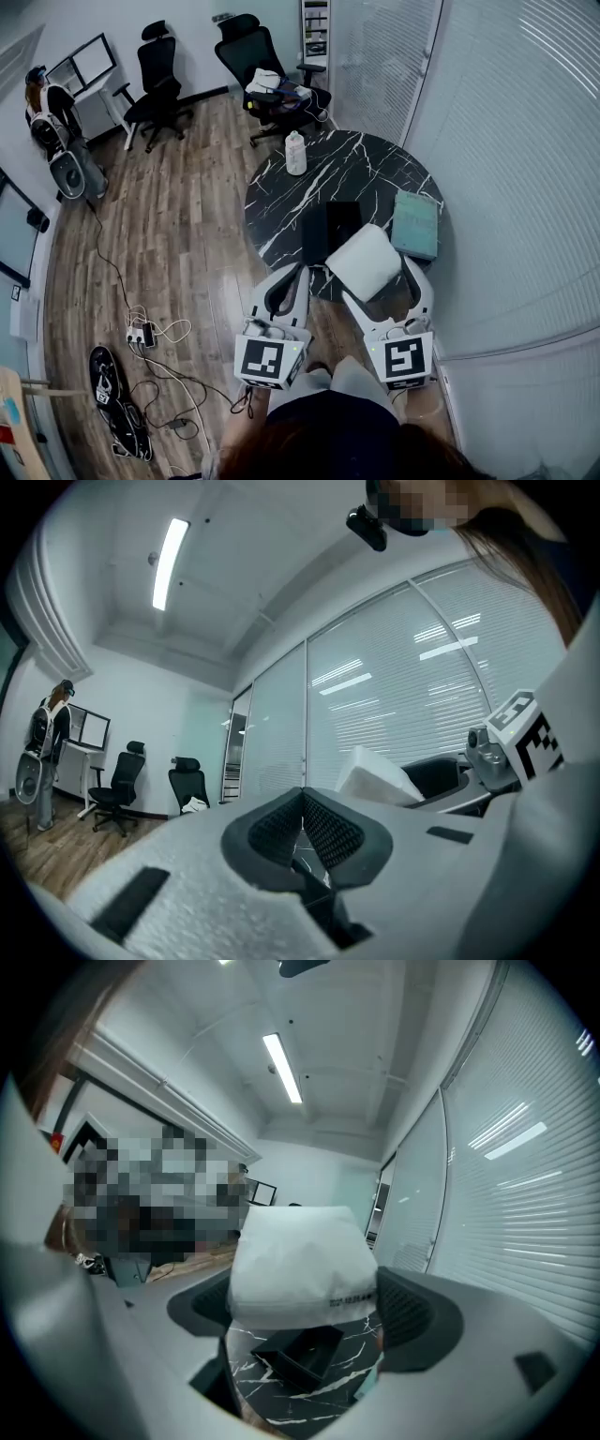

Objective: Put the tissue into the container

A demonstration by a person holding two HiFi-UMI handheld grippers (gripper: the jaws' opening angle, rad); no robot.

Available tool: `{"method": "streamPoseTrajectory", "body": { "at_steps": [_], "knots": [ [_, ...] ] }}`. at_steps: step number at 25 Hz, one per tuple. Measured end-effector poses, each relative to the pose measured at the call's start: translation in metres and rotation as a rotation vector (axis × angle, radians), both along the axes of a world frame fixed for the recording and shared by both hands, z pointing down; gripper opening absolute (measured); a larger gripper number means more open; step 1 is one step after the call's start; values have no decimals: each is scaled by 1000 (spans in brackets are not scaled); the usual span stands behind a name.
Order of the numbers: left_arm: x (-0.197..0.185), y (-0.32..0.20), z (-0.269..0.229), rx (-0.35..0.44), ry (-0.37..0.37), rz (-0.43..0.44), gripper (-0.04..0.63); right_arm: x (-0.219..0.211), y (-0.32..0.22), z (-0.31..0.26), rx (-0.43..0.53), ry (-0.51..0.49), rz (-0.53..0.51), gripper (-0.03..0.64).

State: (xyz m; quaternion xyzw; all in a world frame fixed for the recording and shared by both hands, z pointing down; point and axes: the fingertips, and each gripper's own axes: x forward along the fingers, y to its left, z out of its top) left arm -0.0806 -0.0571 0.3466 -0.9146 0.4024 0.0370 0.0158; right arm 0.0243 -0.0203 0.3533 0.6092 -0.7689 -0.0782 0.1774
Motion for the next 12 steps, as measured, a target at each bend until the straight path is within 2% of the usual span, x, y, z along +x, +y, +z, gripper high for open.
{"method": "streamPoseTrajectory", "body": {
  "at_steps": [12],
  "knots": [
    [16,-29,11,-30,-1,1,28,20,-29,12,-30,26,-4,436]
  ]
}}
